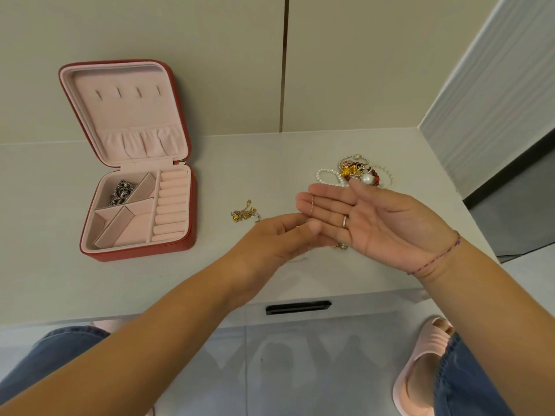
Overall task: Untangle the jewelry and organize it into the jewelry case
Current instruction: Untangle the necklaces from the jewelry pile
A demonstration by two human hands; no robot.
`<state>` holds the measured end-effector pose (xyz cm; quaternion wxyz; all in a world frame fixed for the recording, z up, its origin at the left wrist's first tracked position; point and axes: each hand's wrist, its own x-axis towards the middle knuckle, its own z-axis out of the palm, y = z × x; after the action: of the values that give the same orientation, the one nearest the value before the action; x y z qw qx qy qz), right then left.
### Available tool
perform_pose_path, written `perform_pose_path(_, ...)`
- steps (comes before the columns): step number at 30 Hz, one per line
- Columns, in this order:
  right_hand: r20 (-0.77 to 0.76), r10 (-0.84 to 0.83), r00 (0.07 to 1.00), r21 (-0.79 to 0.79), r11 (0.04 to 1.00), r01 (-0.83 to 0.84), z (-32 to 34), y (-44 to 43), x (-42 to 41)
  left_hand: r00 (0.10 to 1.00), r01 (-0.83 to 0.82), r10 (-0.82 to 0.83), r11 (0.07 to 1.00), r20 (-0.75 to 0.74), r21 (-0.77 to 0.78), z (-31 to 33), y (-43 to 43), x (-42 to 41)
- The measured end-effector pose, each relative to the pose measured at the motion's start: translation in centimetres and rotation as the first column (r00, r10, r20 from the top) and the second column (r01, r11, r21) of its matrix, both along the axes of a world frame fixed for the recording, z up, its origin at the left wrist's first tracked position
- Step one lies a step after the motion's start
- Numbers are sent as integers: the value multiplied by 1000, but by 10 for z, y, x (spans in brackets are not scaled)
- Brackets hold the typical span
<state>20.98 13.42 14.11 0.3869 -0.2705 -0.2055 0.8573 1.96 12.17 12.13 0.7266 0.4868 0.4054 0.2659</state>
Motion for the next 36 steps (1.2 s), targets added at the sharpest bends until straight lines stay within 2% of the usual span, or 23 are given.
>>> perform_pose_path(3,26,-51,998,-23,998,51,1,2,5,990,-93,95,995,-100,25,3,4,-3)
perform_pose_path(7,188,-150,971,-63,984,165,3,4,12,961,-207,225,971,-164,122,4,12,-11)
perform_pose_path(11,222,-201,954,-70,973,221,3,5,17,955,-278,291,947,-60,162,16,15,-19)
perform_pose_path(13,325,-179,929,-16,981,194,1,5,16,960,-280,281,943,19,182,23,16,-22)
perform_pose_path(15,494,-150,856,76,989,129,-4,4,13,967,-253,243,945,74,206,30,16,-23)
perform_pose_path(19,758,-186,626,253,967,-18,-15,0,2,981,-187,168,953,98,238,39,16,-23)
perform_pose_path(22,883,-264,387,340,930,-140,-29,-1,-3,984,-175,179,944,11,280,36,17,-24)
perform_pose_path(24,931,-305,199,348,906,-242,-38,-3,-6,971,-183,221,932,-90,312,31,18,-26)
perform_pose_path(28,932,-363,1,329,845,-421,-48,-6,-13,955,-157,221,942,-198,295,22,17,-27)
perform_pose_path(31,908,-412,-78,333,821,-464,-52,-5,-16,944,-128,196,959,-266,252,16,14,-26)
perform_pose_path(36,906,-422,-34,359,807,-469,-51,-3,-12,869,-80,203,958,-452,275,5,13,-28)
